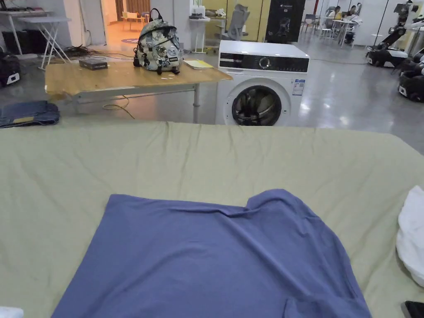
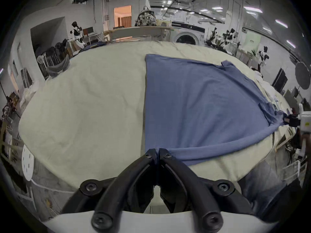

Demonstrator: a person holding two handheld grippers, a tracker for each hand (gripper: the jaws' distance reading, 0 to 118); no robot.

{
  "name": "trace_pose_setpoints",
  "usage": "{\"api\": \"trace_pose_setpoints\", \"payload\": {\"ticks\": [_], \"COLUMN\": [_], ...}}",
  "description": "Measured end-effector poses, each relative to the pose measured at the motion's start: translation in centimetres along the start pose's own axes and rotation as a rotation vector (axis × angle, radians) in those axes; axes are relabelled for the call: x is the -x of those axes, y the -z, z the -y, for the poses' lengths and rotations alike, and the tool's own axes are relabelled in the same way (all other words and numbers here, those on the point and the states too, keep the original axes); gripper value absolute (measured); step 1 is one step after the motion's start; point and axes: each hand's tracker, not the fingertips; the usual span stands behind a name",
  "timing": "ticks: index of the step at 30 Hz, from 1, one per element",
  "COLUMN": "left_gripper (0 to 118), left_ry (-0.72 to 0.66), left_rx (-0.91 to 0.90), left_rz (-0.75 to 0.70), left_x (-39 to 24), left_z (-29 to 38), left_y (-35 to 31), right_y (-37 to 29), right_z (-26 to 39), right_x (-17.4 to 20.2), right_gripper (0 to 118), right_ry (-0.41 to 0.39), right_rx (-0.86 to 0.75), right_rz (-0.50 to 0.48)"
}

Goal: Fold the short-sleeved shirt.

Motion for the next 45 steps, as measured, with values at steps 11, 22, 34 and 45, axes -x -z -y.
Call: {"api": "trace_pose_setpoints", "payload": {"ticks": [11,22,34,45], "left_gripper": [0,57,28,0], "left_ry": [-0.027,-0.101,-0.041,-0.043], "left_rx": [0.1,-0.016,-0.343,-0.488], "left_rz": [0.002,0.053,0.022,-0.015], "left_x": [0.6,1.4,-5.1,-8.4], "left_z": [1.3,-1.1,-7.4,-10.4], "left_y": [3.2,0.9,0.7,1.3], "right_y": [3.9,-0.4,-0.8,0.1], "right_z": [1.4,-3.1,-8.2,-11.1], "right_x": [0.7,0.3,4.2,9.1], "right_gripper": [5,77,30,0], "right_ry": [-0.003,-0.059,0.199,0.213], "right_rx": [0.111,0.068,-0.413,-0.587], "right_rz": [-0.001,0.03,-0.007,-0.05]}}
